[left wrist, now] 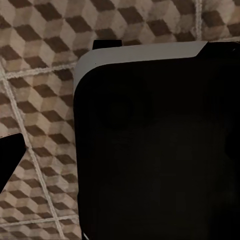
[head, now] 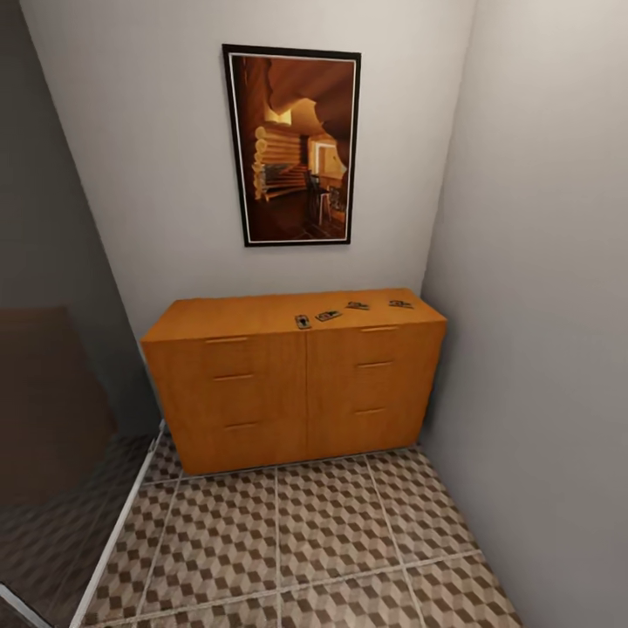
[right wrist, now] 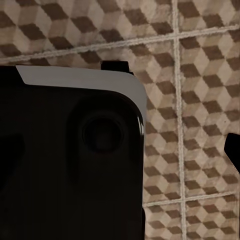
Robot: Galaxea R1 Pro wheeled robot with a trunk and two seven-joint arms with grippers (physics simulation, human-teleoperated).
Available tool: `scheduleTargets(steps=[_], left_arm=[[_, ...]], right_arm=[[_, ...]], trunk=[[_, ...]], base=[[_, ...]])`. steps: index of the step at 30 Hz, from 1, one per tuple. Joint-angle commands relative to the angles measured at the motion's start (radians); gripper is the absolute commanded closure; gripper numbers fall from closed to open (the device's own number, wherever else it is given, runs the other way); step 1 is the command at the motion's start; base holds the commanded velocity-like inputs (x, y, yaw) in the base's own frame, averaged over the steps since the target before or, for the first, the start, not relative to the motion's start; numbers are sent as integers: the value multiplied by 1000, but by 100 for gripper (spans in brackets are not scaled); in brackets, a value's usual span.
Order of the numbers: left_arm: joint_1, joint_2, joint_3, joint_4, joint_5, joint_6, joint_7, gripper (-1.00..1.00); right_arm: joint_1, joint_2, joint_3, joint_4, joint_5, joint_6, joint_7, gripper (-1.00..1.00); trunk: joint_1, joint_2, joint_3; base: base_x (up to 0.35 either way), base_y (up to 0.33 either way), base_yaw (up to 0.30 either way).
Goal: Take the four mousetraps from the cabinet in the bathroom and place them on the bathroom floor. Make sure all four end up on the same floor surface, and ensure that at least two of them are either under or directly next to the same bathroom sink.
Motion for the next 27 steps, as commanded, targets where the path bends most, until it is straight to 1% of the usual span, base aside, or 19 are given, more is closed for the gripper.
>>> scheduleTargets(steps=[1, 8, 27], left_arm=[[-1, 0, 0, 1, -1, -2, 0, -100], [-1, 1, 0, 1, -1, -2, 0, -100], [-1, 1, 0, 1, -2, -2, 0, -100]], right_arm=[[0, 0, 0, 1, 0, -3, -1, -100], [0, -4, 0, -1, -1, -2, -1, -100], [0, -1, 3, -1, 0, -3, -1, -100]], trunk=[[0, 0, -2], [0, 0, -3], [0, 0, -4]], base=[[0, 0, 218], [0, 0, 95], [0, 0, 7]])
